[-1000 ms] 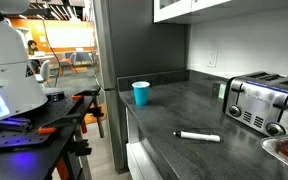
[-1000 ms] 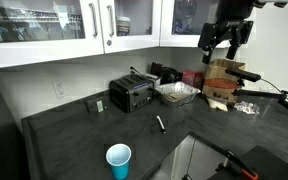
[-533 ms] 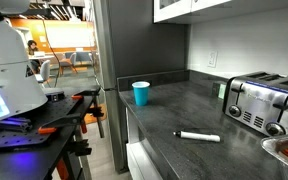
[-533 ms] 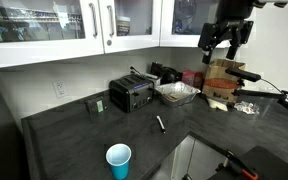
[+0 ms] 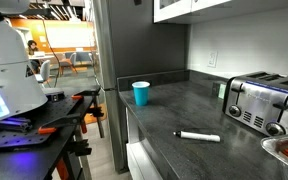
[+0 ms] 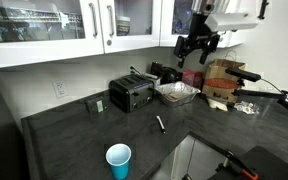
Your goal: Place the marker in the cup
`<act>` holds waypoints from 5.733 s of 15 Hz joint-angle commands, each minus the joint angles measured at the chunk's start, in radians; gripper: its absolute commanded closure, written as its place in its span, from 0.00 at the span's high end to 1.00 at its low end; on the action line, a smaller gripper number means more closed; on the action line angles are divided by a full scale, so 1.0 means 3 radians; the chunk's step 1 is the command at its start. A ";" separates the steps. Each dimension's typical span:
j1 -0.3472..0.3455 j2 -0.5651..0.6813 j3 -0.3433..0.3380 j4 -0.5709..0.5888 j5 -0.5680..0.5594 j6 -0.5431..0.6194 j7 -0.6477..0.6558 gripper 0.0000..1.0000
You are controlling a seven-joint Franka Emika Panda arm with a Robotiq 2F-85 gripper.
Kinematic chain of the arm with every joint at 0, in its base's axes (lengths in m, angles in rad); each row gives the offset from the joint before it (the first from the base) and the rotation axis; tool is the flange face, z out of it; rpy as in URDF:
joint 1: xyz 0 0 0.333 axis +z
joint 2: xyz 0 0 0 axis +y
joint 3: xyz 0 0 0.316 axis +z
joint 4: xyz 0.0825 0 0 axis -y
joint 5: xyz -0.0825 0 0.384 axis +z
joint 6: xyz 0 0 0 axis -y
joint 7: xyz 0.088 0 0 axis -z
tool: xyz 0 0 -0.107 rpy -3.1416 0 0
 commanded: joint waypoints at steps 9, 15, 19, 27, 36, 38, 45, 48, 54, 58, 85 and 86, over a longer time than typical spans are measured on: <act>0.0052 0.3098 -0.0057 0.1601 -0.0501 0.0635 0.0960 1.00; -0.0041 0.4287 -0.0081 0.2630 0.0163 0.0611 0.0183 1.00; -0.0161 0.4766 -0.0080 0.3151 0.0438 0.0542 -0.0100 0.96; -0.0308 0.5395 -0.0027 0.3772 0.0636 0.0347 -0.0444 0.90; -0.0218 0.5618 -0.0111 0.4072 0.0616 0.0047 -0.0259 0.84; -0.0205 0.5629 -0.0135 0.4117 0.0602 -0.0049 -0.0241 0.60; -0.0208 0.5629 -0.0157 0.4117 0.0599 -0.0069 -0.0298 0.61; -0.0204 0.5639 -0.0164 0.4120 0.0596 -0.0069 -0.0300 0.51; -0.0272 0.5697 -0.0155 0.4150 0.0628 0.0152 -0.0360 0.99; -0.0296 0.5781 -0.0125 0.4206 0.0651 0.0325 -0.0342 1.00; -0.0786 0.4730 0.0799 0.2933 0.0612 0.0972 -0.2413 0.06; -0.0856 0.4622 0.0881 0.2810 0.0625 0.0958 -0.2613 0.06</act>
